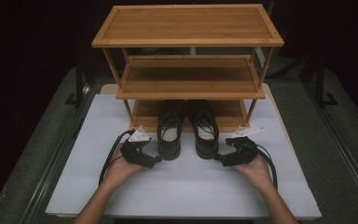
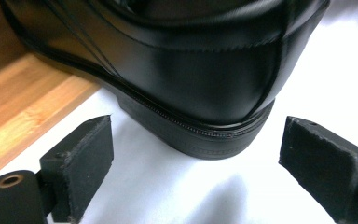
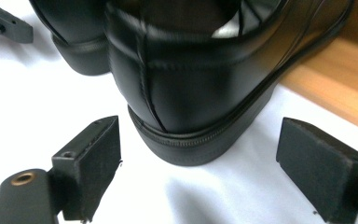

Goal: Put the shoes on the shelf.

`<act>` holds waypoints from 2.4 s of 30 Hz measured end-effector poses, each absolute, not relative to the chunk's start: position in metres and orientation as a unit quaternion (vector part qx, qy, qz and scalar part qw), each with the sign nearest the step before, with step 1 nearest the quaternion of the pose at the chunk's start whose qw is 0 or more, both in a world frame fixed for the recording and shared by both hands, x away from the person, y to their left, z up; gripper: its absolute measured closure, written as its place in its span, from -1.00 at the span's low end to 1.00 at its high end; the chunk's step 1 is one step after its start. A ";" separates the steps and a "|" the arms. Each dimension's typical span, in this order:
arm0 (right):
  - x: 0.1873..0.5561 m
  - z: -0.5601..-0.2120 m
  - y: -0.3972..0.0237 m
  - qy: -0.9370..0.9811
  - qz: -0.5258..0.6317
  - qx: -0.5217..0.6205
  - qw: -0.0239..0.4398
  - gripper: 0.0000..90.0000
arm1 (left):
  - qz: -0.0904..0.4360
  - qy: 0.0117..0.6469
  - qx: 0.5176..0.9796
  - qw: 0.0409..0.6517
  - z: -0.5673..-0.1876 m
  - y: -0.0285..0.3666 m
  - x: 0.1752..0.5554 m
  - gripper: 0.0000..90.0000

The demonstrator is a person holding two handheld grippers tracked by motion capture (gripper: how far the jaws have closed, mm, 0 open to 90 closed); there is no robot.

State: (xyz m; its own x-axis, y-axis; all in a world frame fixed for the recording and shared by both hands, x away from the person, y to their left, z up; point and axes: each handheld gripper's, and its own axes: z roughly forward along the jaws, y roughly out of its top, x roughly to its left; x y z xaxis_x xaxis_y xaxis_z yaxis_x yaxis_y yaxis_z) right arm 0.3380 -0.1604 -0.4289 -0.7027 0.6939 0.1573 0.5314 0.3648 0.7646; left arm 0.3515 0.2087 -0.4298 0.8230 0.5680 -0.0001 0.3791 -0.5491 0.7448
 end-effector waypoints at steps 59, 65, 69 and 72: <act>0.363 -0.434 -0.119 0.809 0.441 0.376 0.095 -0.56 | 0.097 0.278 0.859 0.418 -0.431 0.179 0.379 -0.78; 0.377 -0.429 -0.122 0.802 0.448 0.384 0.091 -0.55 | 0.098 0.284 0.853 0.426 -0.423 0.177 0.394 -0.78; 0.385 -0.427 -0.121 0.801 0.447 0.385 0.103 -0.53 | 0.103 0.281 0.855 0.424 -0.419 0.175 0.406 -0.78; 0.393 -0.429 -0.121 0.801 0.444 0.388 0.106 -0.53 | 0.109 0.281 0.860 0.412 -0.421 0.173 0.413 -0.78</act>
